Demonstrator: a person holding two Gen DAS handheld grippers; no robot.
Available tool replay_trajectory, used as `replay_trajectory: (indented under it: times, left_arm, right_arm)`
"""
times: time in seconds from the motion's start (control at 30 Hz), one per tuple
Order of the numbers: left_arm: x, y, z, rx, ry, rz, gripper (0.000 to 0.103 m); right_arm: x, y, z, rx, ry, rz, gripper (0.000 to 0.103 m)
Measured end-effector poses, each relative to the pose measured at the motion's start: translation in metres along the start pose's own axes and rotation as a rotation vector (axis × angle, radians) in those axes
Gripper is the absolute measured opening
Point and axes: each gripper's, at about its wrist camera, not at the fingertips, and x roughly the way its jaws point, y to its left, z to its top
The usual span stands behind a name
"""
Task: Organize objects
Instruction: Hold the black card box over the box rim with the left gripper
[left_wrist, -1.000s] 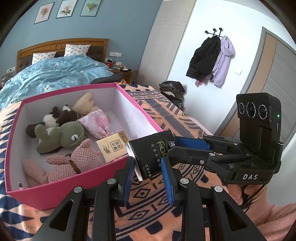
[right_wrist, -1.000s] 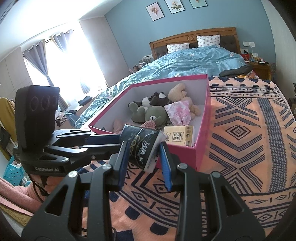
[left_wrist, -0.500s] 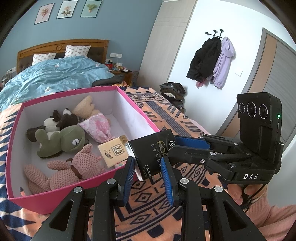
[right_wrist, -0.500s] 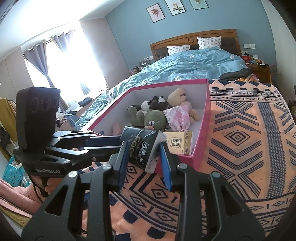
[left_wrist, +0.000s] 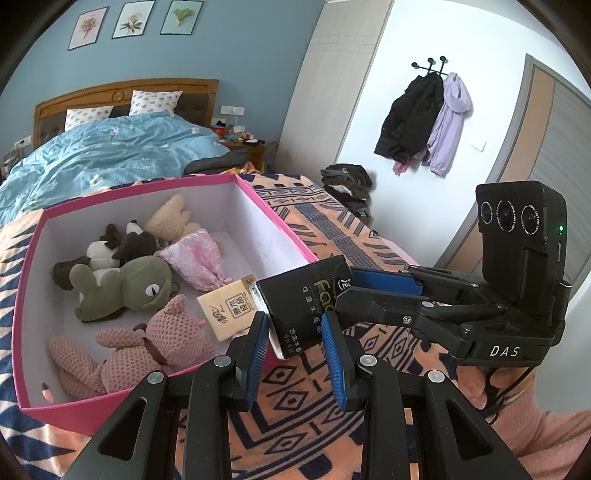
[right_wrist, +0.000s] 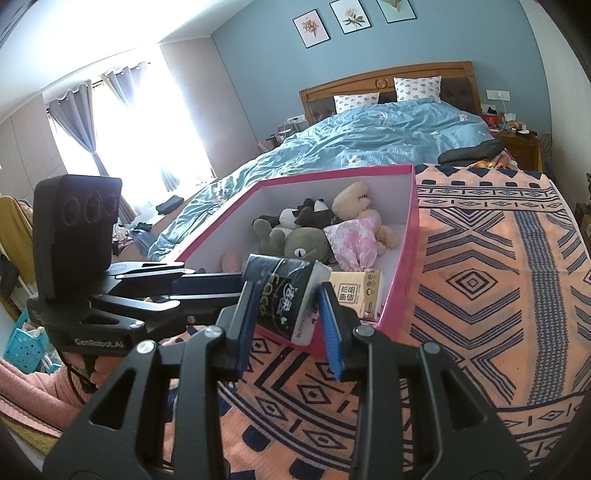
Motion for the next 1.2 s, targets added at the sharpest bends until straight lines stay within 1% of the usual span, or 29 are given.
replay_trajectory:
  times: [0.37,0.8,1.2]
  left_arm:
    - [0.011,0.01,0.004,-0.017,0.018,0.01,0.029]
    - [0.015,0.012,0.008,-0.016,0.017,0.013,0.029]
    - [0.024,0.018,0.011,-0.037,0.031,0.021,0.029]
  right_arm:
    - [0.01,-0.004,0.005,0.003,0.009,0.002,0.036]
    - [0.017,-0.011,0.01,0.02,0.015,-0.003,0.036]
    - [0.025,-0.015,0.013,0.027,0.025,-0.015,0.036]
